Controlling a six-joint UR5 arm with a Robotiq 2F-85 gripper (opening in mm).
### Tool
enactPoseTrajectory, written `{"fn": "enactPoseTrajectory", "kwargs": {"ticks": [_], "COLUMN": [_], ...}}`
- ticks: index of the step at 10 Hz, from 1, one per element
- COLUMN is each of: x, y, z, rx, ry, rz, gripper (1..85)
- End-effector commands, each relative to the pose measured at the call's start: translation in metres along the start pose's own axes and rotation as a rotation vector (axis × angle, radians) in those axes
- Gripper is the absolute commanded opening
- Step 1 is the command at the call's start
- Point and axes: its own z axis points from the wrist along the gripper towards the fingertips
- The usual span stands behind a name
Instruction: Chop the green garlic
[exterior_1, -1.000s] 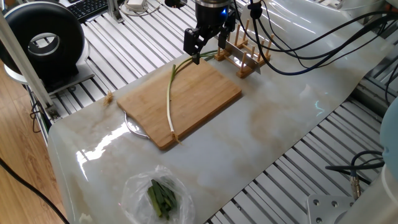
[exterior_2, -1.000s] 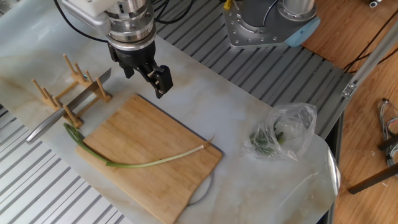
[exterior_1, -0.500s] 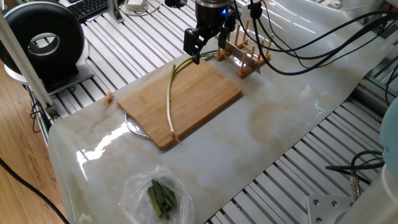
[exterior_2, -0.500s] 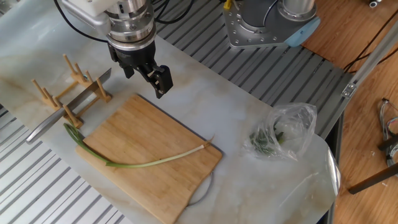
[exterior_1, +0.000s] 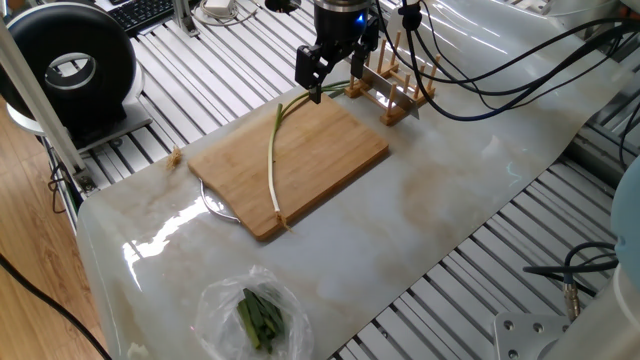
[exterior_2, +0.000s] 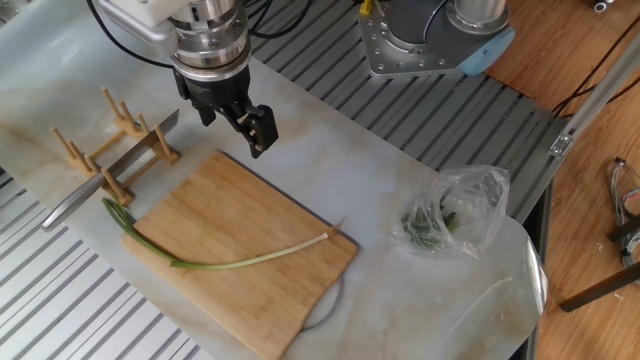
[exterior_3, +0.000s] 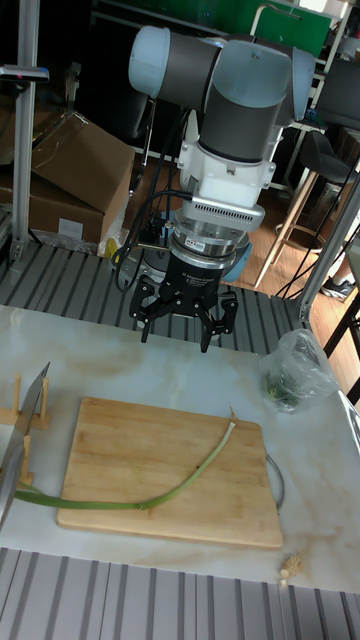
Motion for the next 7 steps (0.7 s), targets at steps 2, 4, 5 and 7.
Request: {"fn": "enactPoseTrajectory", "kwargs": {"ticks": [2, 4, 5, 7], "x": [0.007, 0.006, 0.006, 0.005], "y": [0.004, 0.007, 0.004, -0.006], "z": [0.002, 0.002, 0.002, 0.003], "rx": [0.010, 0.005, 0.014, 0.053], "ry": [0.025, 0.020, 0.024, 0.023], "rz": [-0.057, -0.049, -0.055, -0.082], "gripper": [1.3, 1.3, 1.3, 1.3]}}
